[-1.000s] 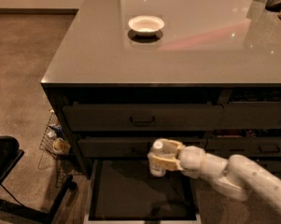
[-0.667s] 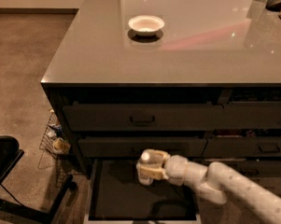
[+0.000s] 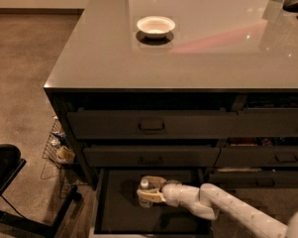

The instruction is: Place blue plastic bottle into bottom drawer

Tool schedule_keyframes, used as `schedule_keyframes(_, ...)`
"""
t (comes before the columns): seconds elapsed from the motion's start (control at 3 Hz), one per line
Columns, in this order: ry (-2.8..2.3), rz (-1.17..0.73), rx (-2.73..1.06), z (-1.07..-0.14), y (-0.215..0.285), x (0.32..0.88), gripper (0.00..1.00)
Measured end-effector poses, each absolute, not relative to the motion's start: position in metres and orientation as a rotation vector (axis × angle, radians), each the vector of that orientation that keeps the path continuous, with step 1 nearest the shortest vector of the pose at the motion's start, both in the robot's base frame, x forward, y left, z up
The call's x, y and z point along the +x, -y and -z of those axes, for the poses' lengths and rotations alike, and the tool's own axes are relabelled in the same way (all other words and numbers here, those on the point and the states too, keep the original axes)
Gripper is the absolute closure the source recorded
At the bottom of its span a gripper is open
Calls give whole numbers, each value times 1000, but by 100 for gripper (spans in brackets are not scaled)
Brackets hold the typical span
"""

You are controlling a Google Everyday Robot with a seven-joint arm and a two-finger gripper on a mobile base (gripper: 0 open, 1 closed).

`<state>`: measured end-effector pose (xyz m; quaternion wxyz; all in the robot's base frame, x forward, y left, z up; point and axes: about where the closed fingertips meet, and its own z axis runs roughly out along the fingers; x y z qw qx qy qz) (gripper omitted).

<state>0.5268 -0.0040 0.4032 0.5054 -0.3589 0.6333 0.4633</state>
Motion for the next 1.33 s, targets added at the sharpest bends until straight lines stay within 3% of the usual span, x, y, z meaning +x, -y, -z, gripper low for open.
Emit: schedule_keyframes(1.33,-1632,-1112,-838,-237,-8,579,100)
